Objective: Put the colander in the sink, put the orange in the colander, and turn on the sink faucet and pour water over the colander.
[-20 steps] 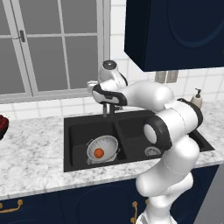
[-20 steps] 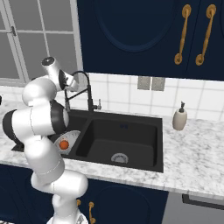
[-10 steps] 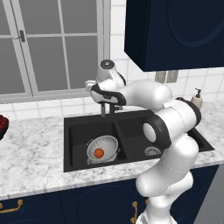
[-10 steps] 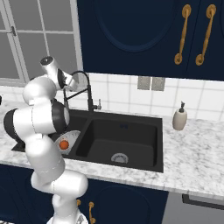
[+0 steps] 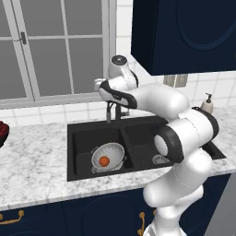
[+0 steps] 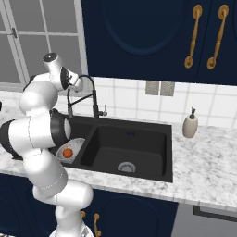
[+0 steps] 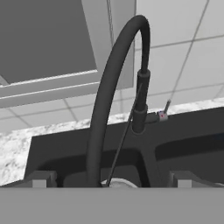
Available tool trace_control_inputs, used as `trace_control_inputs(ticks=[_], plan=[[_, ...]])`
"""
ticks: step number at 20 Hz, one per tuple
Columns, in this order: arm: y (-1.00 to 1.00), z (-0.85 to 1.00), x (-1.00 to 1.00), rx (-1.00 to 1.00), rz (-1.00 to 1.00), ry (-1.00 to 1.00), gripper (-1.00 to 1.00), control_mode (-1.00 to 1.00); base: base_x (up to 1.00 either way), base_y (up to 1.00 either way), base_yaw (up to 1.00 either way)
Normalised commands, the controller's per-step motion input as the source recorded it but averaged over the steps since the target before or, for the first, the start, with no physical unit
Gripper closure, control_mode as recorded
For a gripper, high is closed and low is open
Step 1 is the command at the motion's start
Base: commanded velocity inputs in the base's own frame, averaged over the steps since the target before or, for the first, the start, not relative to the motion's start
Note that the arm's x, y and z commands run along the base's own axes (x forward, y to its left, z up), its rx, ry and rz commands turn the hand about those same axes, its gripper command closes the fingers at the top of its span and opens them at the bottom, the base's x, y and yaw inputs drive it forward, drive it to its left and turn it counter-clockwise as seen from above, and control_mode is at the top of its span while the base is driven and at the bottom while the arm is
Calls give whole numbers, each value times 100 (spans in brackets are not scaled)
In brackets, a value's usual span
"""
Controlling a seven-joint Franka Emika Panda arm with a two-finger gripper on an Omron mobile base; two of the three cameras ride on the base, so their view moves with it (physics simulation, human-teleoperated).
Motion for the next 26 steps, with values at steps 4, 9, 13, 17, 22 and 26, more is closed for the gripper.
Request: trace_control_inputs(ticks=[4, 9, 13, 17, 22, 26], plan=[[3, 43, -23, 0, 0, 0, -100, -100, 0, 0, 0], [-27, 19, -47, 0, 0, 0, -100, -100, 0, 0, 0], [-86, 0, -72, 0, 0, 0, -100, -100, 0, 0, 0], [-83, 0, -81, 0, 0, 0, -100, -100, 0, 0, 0], [-70, 0, -83, 0, 1, 0, -100, -100, 0, 0, 0], [-57, -17, -21, 0, 0, -2, -100, -100, 0, 0, 0]])
